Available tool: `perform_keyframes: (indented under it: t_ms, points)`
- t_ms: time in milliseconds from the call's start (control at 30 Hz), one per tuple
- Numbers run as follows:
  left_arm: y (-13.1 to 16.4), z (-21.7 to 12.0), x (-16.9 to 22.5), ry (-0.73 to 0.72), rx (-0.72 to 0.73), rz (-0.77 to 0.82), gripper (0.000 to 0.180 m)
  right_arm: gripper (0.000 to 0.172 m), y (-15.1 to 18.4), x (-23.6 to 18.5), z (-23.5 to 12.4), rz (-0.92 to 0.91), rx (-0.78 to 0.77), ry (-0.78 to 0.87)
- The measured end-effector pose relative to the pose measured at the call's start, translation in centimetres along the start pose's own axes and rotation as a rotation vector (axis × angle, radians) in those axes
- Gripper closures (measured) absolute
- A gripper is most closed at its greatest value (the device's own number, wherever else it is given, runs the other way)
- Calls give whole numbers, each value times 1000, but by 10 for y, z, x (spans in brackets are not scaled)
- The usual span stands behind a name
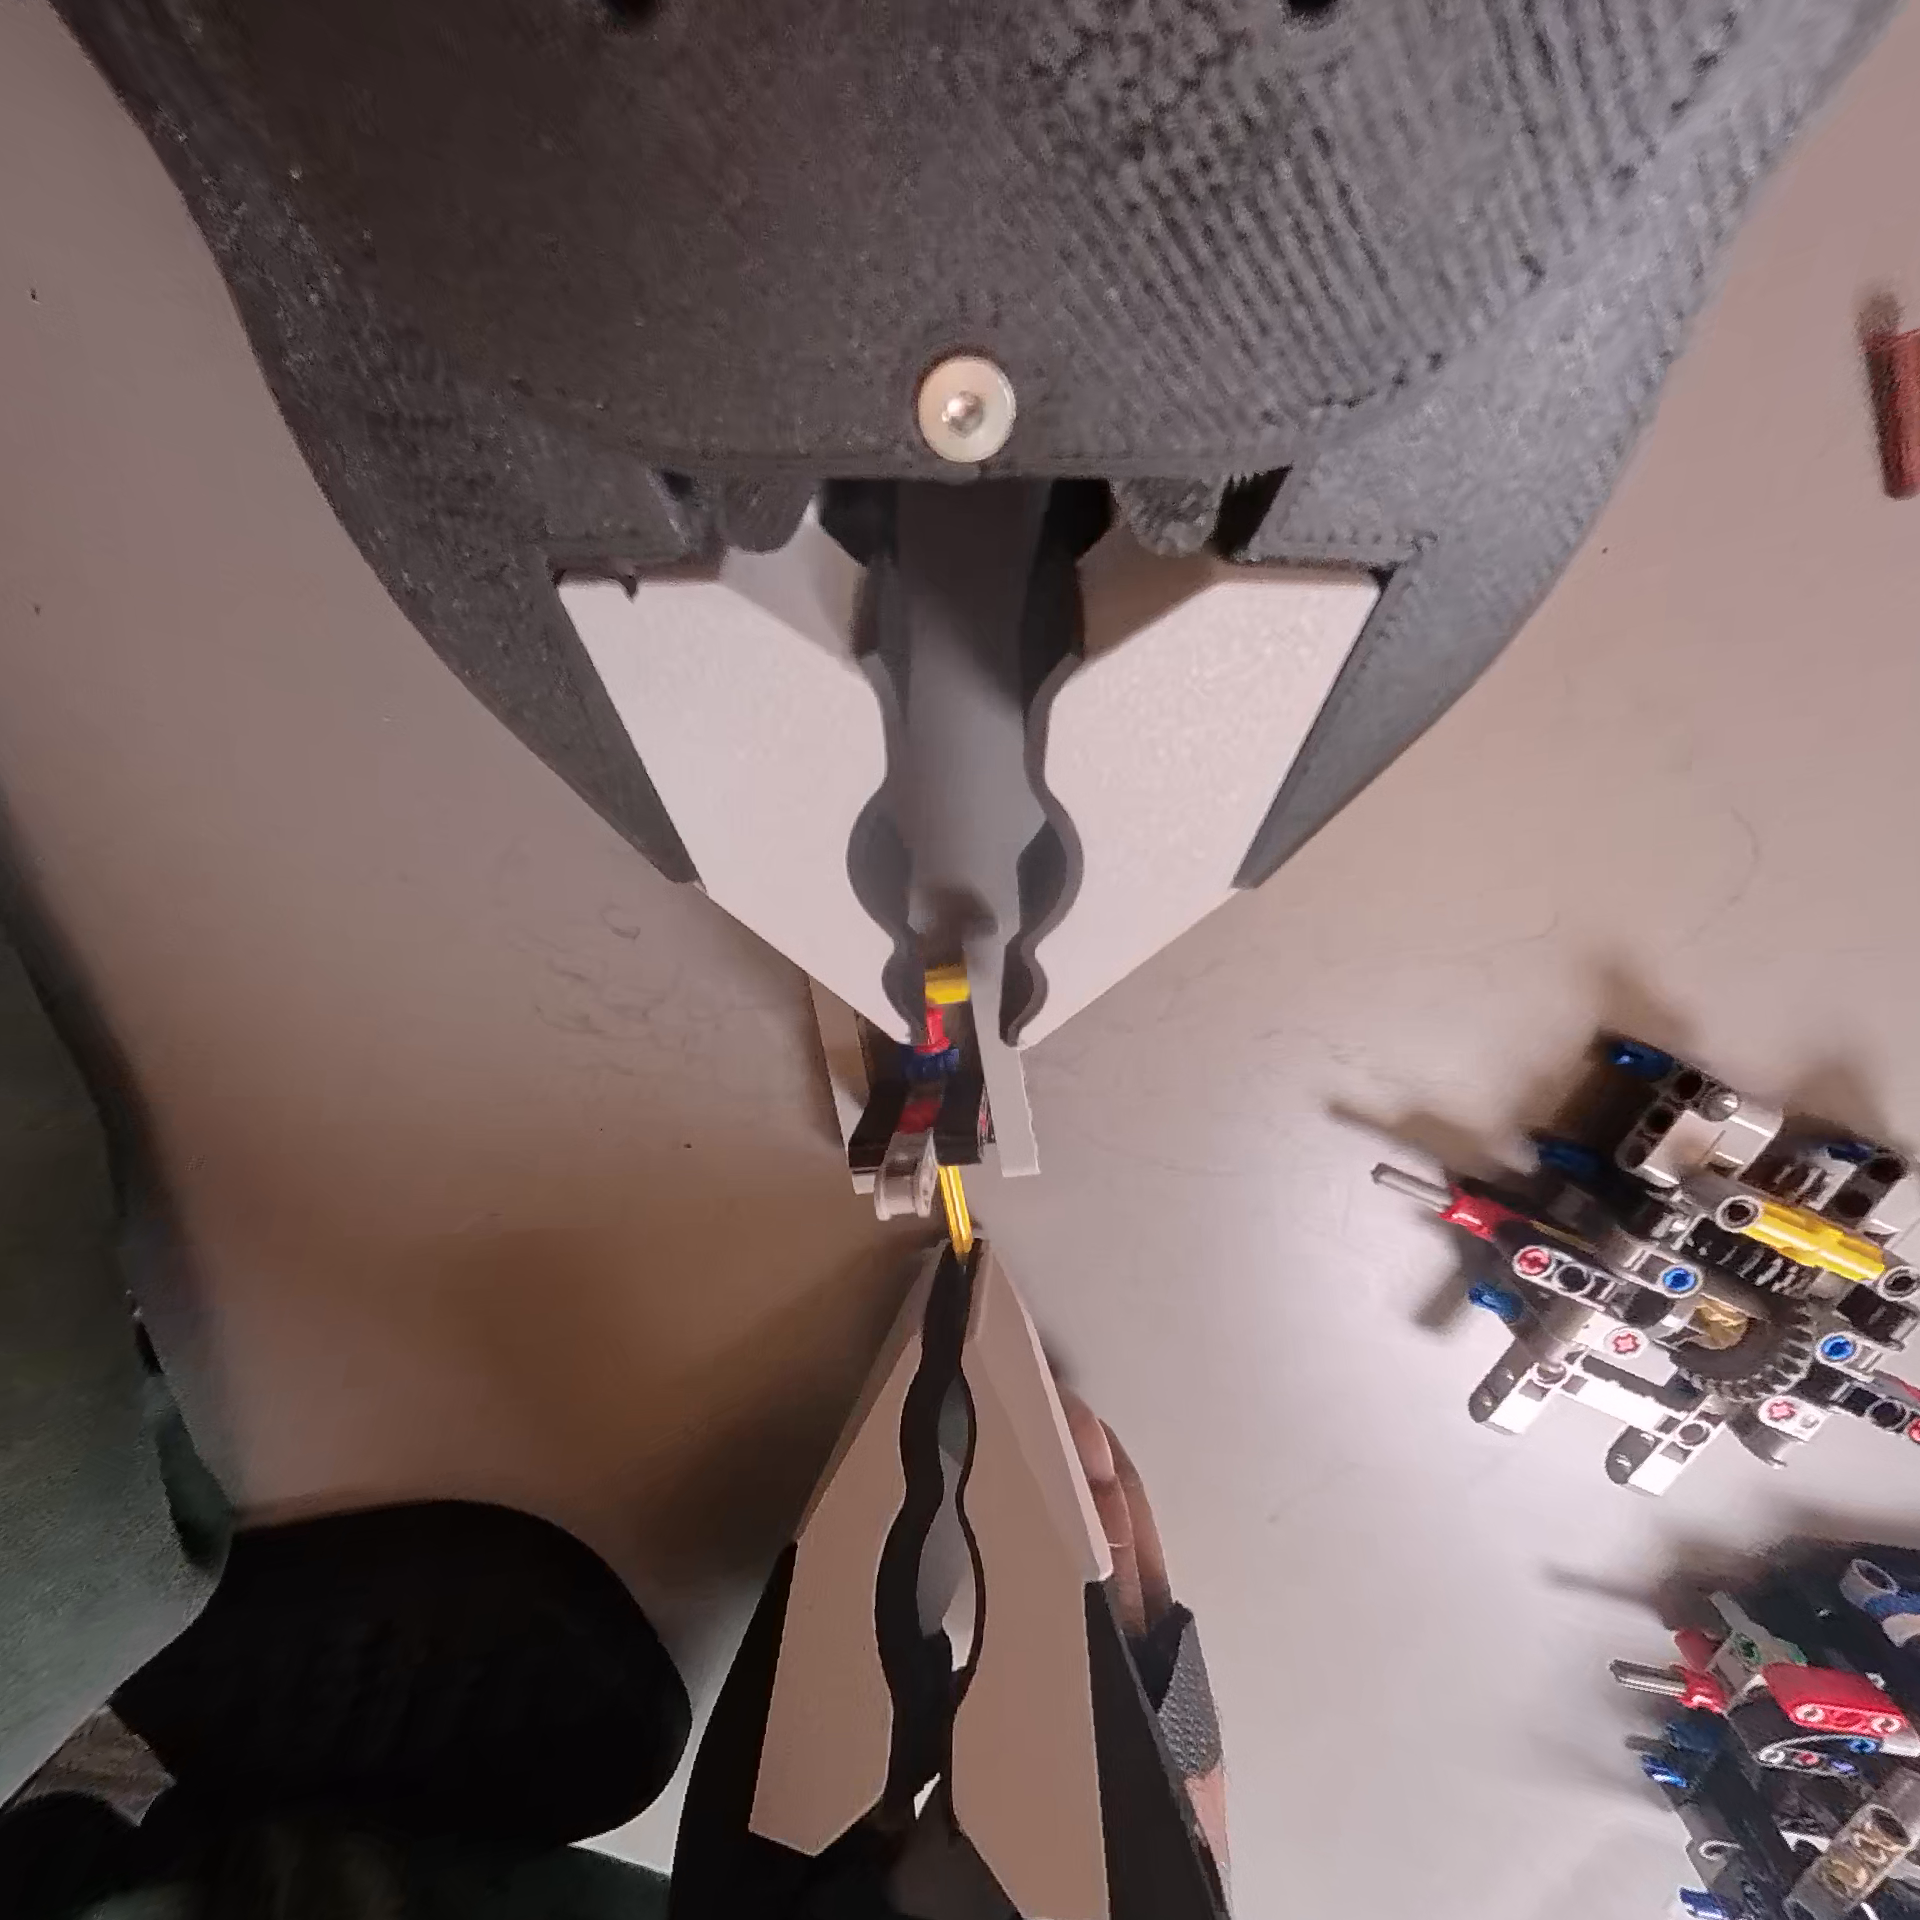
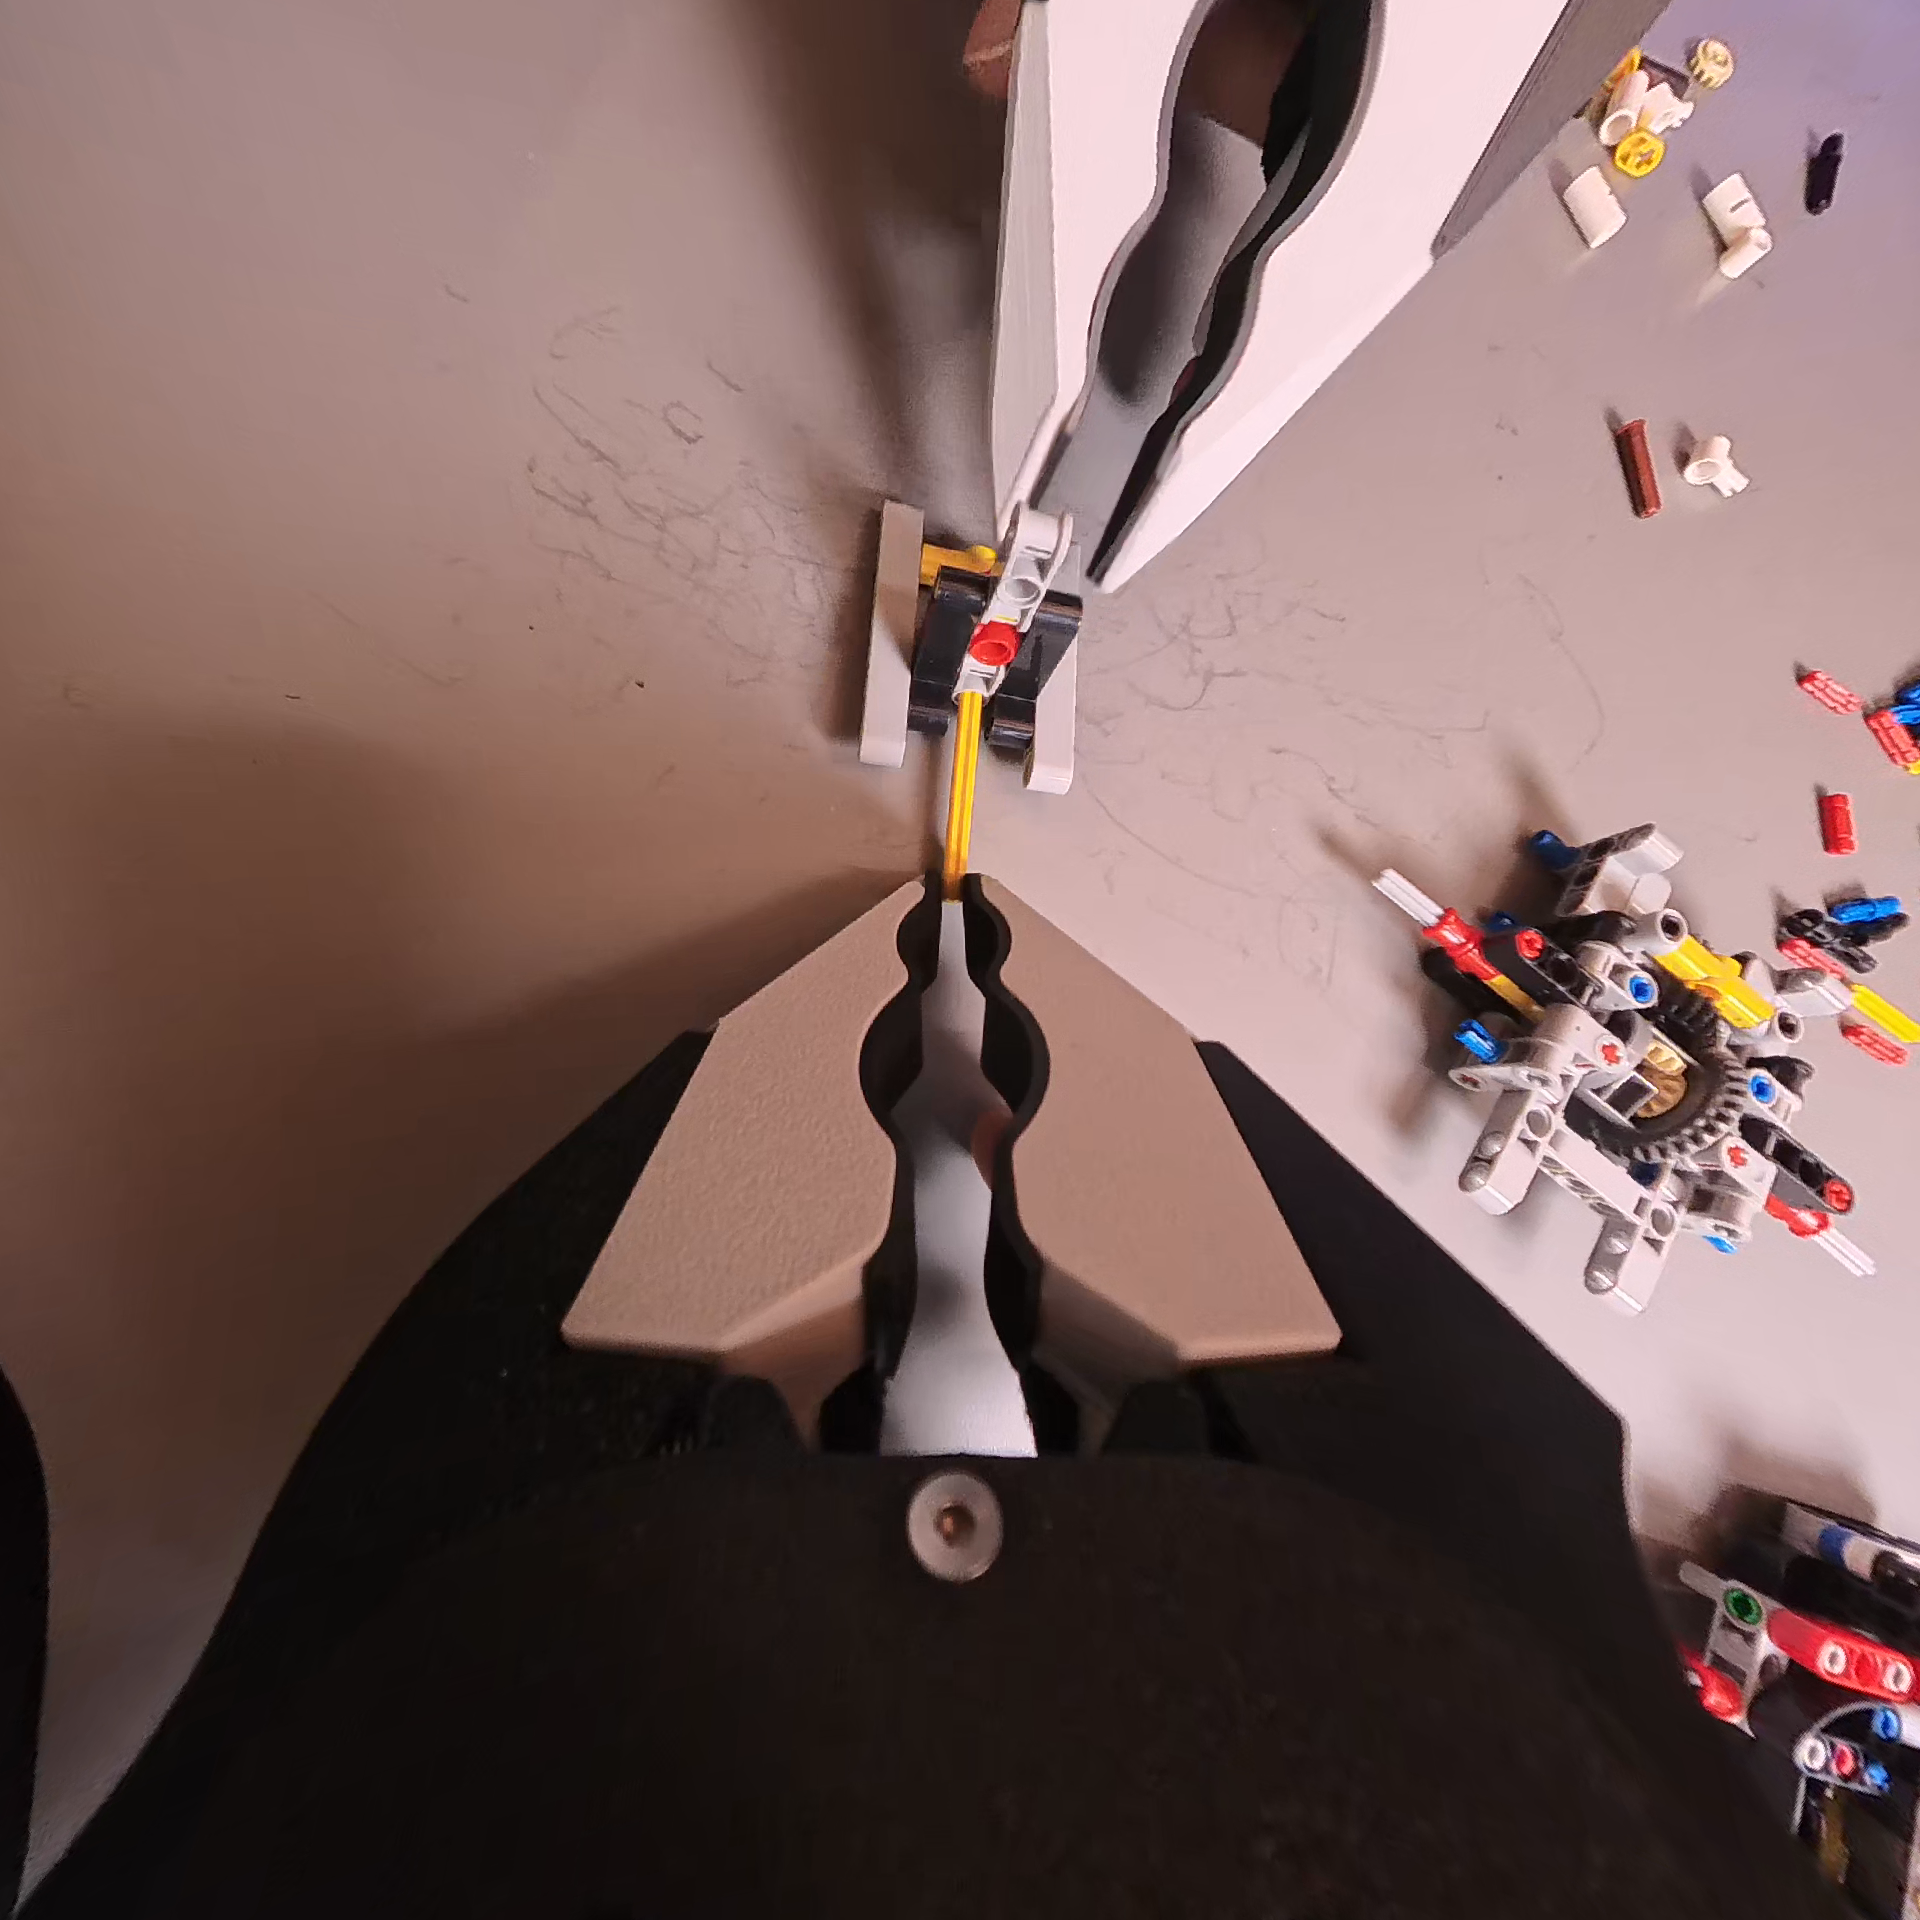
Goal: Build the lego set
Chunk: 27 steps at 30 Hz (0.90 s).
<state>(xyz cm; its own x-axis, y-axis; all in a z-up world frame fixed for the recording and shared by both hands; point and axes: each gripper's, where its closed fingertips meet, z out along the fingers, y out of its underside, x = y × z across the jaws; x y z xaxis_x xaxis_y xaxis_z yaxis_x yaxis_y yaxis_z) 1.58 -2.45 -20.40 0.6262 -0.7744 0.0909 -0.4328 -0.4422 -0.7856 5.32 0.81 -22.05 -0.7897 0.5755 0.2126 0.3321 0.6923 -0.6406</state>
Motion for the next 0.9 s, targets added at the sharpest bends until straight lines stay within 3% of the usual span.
perform_keyframes:
  t_ms: [167,400,900]
  points:
    - [2,-5,2,-1,29,-28,165,169,0,0,0,5,3,1]
    - [-1,4,7,7,15,-24,179,169,0,0,0,7,3,3]
    - [2,8,9,16,-39,-64,175,169,0,0,0,8,0,7]
